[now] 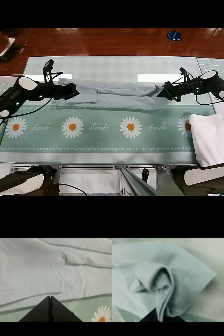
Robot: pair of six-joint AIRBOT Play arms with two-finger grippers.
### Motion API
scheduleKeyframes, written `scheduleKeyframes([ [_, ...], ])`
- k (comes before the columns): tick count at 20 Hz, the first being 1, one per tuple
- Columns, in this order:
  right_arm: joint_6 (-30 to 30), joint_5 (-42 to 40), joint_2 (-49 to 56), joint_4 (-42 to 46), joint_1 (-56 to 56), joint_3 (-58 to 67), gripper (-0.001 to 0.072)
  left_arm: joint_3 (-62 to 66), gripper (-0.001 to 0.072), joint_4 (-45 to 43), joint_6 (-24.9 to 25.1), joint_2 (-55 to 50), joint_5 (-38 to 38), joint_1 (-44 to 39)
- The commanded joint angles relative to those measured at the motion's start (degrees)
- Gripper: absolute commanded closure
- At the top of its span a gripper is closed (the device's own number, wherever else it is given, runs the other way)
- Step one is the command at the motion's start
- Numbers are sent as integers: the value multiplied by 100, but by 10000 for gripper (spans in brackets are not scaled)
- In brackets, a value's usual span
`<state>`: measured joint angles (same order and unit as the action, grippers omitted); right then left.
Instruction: Fold the shirts.
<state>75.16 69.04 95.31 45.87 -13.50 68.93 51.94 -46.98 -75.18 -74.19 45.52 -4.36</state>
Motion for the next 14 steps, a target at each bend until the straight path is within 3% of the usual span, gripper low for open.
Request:
scheduleKeyframes([
  [1, -155, 417, -649, 122, -101, 33, 695, 0, 694, 205, 17, -28, -7, -205],
  [4, -155, 680, -1816, 713, -181, -299, 695, 39, 694, 393, 153, -59, -271, -680],
  [8, -79, 647, -3748, 807, -179, -1276, 695, 769, 694, 398, 142, -684, -643, -1812],
  [14, 435, 758, -5643, 758, -179, -1810, 695, 3058, 695, 422, -289, -2651, -63, -3423],
])
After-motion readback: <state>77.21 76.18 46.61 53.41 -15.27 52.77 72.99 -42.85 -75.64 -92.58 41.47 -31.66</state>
